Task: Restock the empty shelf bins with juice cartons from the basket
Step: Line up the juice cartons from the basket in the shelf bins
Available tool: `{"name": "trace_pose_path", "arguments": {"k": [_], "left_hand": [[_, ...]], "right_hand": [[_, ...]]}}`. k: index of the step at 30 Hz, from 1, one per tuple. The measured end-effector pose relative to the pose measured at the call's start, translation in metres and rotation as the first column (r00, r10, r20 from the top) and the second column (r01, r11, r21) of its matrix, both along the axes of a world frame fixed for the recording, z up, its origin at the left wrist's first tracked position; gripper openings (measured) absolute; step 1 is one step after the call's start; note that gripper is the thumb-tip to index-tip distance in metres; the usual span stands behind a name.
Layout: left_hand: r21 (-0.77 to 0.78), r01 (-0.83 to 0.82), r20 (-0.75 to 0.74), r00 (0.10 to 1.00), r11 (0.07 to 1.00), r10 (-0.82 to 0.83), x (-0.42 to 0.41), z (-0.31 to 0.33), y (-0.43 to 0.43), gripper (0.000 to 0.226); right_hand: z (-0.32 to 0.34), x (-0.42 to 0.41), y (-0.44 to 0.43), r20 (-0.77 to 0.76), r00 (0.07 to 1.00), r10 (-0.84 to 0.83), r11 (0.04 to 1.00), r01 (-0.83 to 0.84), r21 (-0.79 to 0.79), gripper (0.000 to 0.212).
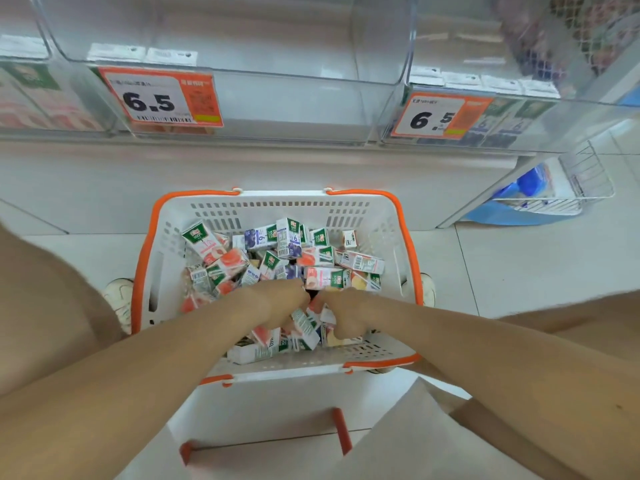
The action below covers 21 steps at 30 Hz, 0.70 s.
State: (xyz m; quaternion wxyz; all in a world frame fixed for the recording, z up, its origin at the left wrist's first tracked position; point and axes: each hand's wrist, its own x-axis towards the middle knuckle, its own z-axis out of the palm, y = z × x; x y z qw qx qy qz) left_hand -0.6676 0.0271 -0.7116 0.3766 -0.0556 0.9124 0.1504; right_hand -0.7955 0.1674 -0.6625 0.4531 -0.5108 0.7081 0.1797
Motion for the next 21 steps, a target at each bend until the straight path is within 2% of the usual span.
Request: {"name": "trace_pose_path", "arguments": {"k": [2,4,8,11,13,16,18,19,21], "left_hand": [[0.045,-0.059,0.006,0.998,0.997,0.059,-0.004,0.021,-0.004,0.027],[0.093,-0.141,0.016,0.99,0.986,0.141,-0.005,0.043,-0.008,0.035],[0.127,-0.369,0.013,0.929,0.921,0.371,0.003,0.082,-0.021,0.041],[0.231,-0.581,-0.079,0.788,0.78,0.611,0.01,0.117,-0.031,0.041],[0.358,-0.71,-0.111,0.613,0.607,0.782,0.016,0.134,-0.039,0.033],[0.582,-0.776,-0.017,0.287,0.243,0.958,0.023,0.161,-0.041,0.02],[0.69,-0.724,0.109,0.093,-0.008,0.99,0.025,0.178,-0.04,0.017],[0.732,-0.672,0.182,0.027,-0.117,0.983,0.025,0.186,-0.04,0.017],[0.791,-0.544,0.305,-0.044,-0.279,0.951,0.026,0.2,-0.042,0.015]], "right_hand": [[0.008,0.002,-0.001,-0.154,0.984,0.088,0.992,-0.101,-0.08,0.069],[0.018,0.003,0.0,-0.258,0.963,0.079,0.98,-0.123,-0.158,0.067],[0.048,-0.006,-0.013,-0.187,0.977,-0.105,0.953,0.045,-0.3,0.062],[0.084,-0.012,-0.024,-0.063,0.968,-0.245,0.892,0.199,-0.407,0.075],[0.108,-0.015,-0.032,0.013,0.951,-0.308,0.831,0.276,-0.482,0.072],[0.143,-0.017,-0.041,-0.009,0.934,-0.358,0.729,0.274,-0.627,0.049],[0.162,-0.016,-0.046,-0.077,0.919,-0.388,0.675,0.226,-0.702,0.045],[0.169,-0.015,-0.048,-0.094,0.912,-0.399,0.654,0.21,-0.727,0.043],[0.182,-0.013,-0.053,-0.068,0.899,-0.432,0.617,0.24,-0.749,0.037]]}}
